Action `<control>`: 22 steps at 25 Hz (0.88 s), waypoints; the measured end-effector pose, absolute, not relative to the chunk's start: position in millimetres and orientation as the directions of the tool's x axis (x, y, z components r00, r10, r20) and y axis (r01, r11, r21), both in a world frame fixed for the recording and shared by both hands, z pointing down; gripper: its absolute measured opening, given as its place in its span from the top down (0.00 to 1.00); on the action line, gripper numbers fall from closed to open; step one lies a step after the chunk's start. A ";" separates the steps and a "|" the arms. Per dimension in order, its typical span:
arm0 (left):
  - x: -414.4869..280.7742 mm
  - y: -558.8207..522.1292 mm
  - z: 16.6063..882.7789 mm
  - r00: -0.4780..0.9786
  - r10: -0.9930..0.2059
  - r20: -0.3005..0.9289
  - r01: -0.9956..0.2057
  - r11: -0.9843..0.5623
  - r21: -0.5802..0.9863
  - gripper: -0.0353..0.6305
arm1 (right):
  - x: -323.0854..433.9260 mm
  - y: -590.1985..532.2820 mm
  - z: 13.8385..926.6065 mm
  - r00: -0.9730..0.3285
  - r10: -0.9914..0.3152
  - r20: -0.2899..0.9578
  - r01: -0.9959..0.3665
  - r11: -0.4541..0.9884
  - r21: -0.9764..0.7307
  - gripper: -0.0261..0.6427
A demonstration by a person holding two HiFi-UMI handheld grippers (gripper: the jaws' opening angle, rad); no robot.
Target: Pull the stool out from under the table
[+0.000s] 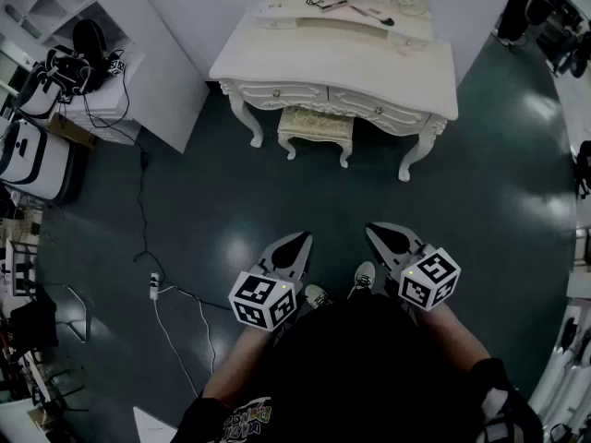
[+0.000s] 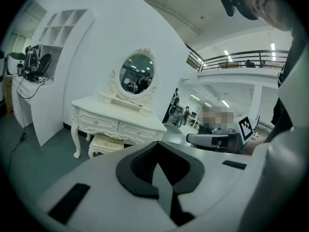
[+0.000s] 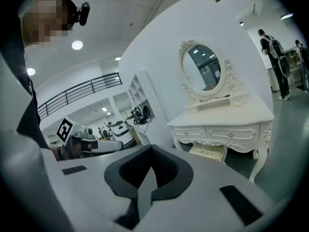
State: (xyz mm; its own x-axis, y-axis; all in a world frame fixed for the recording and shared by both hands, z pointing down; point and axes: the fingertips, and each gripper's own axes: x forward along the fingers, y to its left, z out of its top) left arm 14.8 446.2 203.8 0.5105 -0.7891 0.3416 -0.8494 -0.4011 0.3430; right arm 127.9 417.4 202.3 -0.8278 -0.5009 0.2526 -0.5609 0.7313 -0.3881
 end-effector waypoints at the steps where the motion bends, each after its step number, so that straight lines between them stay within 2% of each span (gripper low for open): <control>1: 15.8 445.6 204.4 0.510 -0.789 0.341 -0.849 -0.401 0.343 0.94 | 128.9 416.9 202.7 -0.828 -0.501 0.252 -0.561 0.731 -0.388 0.92; 16: 29.7 436.1 212.3 0.510 -0.784 0.354 -0.850 -0.397 0.346 0.94 | 149.3 402.5 198.4 -0.817 -0.537 0.208 -0.572 0.714 -0.405 0.92; 22: 42.4 426.4 215.8 0.495 -0.788 0.367 -0.866 -0.410 0.287 0.94 | 166.5 393.9 200.7 -0.808 -0.549 0.214 -0.586 0.711 -0.389 0.92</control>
State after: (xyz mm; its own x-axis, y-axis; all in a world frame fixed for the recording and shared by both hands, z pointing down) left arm 42.4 426.4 215.8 0.4947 -0.7880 0.3665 -0.8657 -0.4099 0.2872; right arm 166.5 393.9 200.7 -0.8079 -0.5492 0.2137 -0.5861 0.7107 -0.3891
